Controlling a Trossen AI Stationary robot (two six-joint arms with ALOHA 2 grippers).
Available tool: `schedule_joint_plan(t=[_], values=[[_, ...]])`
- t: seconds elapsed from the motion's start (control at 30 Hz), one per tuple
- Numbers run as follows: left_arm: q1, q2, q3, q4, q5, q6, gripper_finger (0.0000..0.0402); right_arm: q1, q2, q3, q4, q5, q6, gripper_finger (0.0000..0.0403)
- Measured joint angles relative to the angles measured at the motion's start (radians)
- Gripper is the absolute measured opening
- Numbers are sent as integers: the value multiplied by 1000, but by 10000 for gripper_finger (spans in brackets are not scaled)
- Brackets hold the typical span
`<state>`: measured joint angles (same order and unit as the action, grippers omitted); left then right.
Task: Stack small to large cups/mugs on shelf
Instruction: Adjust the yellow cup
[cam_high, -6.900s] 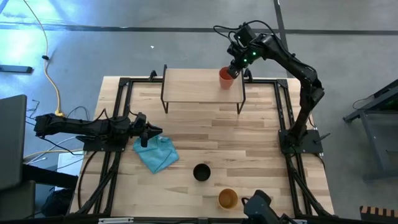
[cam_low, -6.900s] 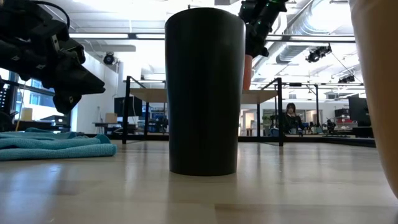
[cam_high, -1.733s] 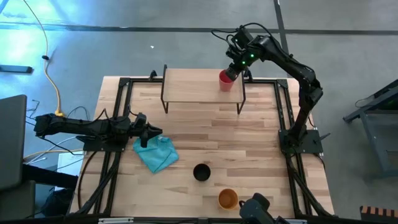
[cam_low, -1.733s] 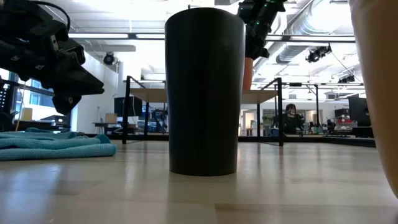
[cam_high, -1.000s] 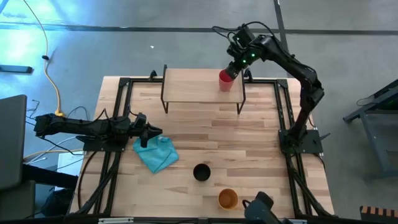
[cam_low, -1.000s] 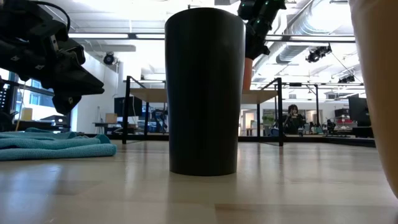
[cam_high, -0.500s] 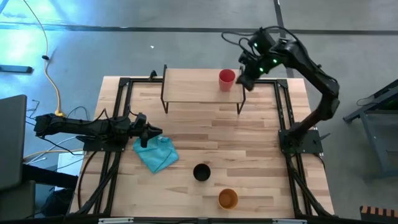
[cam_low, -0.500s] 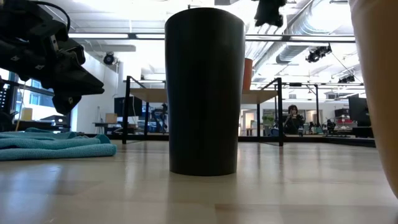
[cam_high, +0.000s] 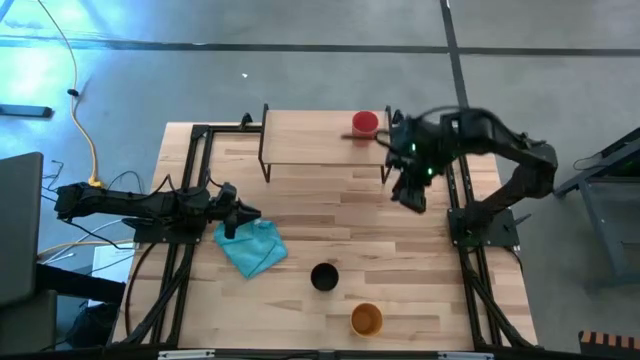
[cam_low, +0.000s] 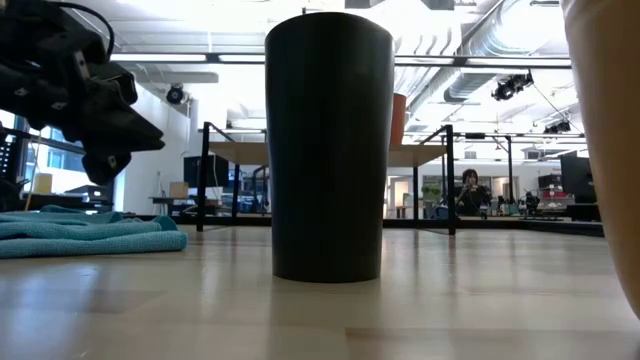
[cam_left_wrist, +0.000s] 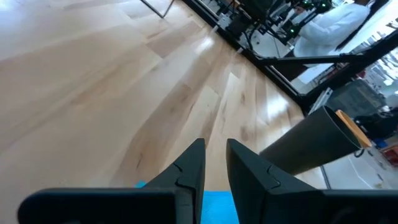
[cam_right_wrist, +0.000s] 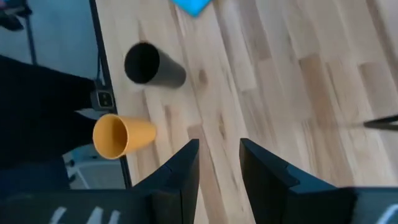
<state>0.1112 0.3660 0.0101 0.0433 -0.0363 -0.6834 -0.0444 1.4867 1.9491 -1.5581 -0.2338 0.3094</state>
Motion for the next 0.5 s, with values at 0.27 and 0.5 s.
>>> schedule_joint_plan(t=[0.27, 0.5], values=[[0, 0, 0, 9, 104, -29, 56, 236, 7, 0, -13, 206, 292, 106], [0, 0, 0, 79, 275, -31, 56, 386, 58, 0, -13, 286, 446, 106]])
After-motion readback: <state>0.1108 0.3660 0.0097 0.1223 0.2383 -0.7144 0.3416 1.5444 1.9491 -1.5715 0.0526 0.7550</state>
